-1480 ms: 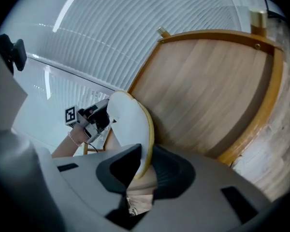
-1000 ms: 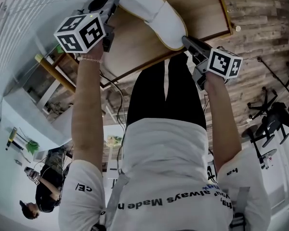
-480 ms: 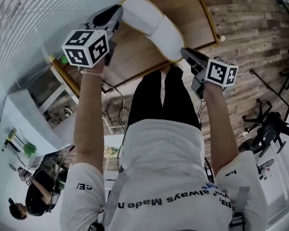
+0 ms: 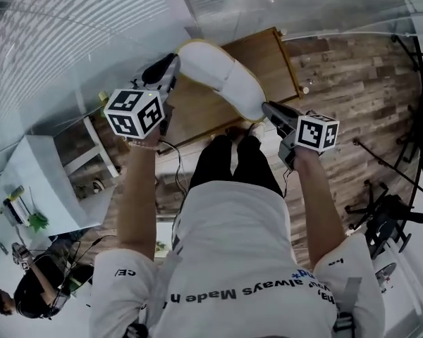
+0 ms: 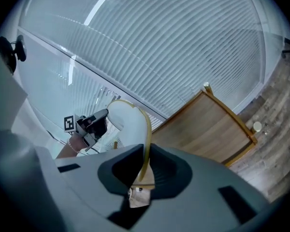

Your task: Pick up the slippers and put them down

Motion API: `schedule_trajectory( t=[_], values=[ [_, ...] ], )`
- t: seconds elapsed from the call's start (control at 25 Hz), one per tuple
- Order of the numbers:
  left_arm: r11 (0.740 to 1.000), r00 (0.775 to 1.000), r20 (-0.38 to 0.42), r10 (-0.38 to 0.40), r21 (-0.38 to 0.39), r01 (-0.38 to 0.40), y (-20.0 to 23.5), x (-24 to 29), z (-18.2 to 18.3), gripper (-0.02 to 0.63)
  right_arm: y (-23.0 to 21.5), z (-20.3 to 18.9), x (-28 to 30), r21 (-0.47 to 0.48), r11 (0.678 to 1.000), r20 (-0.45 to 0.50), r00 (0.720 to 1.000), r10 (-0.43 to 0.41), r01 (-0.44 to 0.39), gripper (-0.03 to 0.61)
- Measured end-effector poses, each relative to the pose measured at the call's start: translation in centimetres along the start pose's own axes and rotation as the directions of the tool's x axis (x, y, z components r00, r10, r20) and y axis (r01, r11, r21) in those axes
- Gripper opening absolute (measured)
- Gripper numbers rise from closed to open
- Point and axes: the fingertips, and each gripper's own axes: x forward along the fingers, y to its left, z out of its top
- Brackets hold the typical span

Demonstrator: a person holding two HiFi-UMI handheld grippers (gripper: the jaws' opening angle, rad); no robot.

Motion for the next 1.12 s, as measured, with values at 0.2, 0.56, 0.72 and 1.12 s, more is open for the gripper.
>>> schedule_trajectory(
  t=[0.2,0.56,0.72,1.12],
  values=[
    [0.999,0.997,0.064,0.039,-0.013,-0.038,-1.8,-4.3,2.7,0.035,3.4,2.2,-2.6,-0.079,0.997,0.002,1.000,0.025,-0.024,0.041],
    [0.998,0.987,0.151,0.054,0.014,-0.057,-6.2,-10.4,6.6,0.035,8.5,4.0,-7.0,-0.196,0.980,0.018,0.999,0.042,-0.038,0.040],
    [0.996,0.978,0.192,0.075,0.038,-0.084,-7.1,-13.0,8.3,0.035,10.7,4.5,-7.8,-0.248,0.967,0.026,0.997,0.066,-0.058,0.040],
    [0.994,0.974,0.212,0.074,0.062,-0.089,-7.8,-17.1,8.3,0.035,13.6,3.8,-8.2,-0.306,0.951,0.039,0.998,0.056,-0.041,0.040]
  ],
)
